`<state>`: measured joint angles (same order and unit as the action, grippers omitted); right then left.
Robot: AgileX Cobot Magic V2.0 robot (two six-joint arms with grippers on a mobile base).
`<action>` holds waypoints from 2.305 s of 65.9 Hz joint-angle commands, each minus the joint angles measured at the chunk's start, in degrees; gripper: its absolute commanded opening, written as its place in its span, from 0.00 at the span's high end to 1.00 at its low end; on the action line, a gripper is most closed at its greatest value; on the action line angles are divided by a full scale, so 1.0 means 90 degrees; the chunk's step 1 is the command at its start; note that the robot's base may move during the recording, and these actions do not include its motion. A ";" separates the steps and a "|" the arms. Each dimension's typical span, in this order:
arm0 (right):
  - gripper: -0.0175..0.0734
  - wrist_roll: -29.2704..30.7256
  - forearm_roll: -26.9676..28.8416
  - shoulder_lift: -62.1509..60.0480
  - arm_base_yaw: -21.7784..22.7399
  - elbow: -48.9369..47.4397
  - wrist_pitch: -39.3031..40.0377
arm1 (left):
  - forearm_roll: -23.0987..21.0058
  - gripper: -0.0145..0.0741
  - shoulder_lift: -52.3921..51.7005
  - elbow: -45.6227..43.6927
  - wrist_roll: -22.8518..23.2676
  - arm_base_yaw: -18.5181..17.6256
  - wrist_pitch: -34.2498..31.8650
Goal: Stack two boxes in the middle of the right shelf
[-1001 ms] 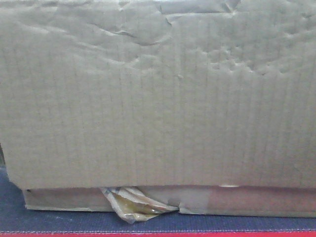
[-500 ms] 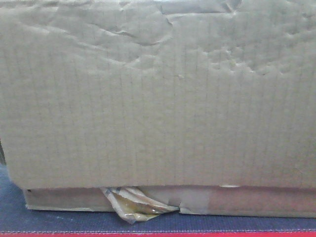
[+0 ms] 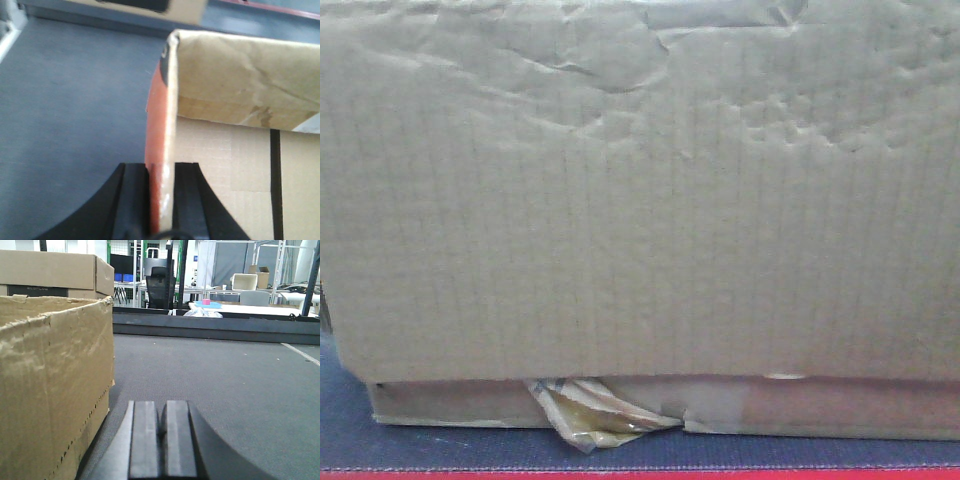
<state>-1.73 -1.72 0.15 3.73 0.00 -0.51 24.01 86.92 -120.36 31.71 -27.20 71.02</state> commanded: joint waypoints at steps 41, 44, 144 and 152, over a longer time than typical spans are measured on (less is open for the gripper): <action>0.99 0.0022 0.0003 -0.0017 0.0023 0.0000 0.0108 | -0.0284 0.96 0.1477 0.1079 0.0881 -0.1320 -0.0117; 0.99 0.0022 0.0003 -0.0017 0.0023 0.0000 0.0108 | -0.0328 0.96 0.1477 0.1314 0.0881 -0.1309 -0.0117; 0.99 0.0022 0.0003 -0.0017 0.0023 0.0000 0.0108 | -0.0991 0.50 0.1488 0.2744 0.1148 -0.0943 -0.1111; 0.99 0.0022 0.0003 -0.0017 0.0023 0.0000 0.0108 | -0.1040 0.48 0.1412 0.2519 0.0978 -0.0943 -0.1045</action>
<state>-1.73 -1.72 0.15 3.73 0.00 -0.51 15.07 100.83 -95.89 41.69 -35.81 61.84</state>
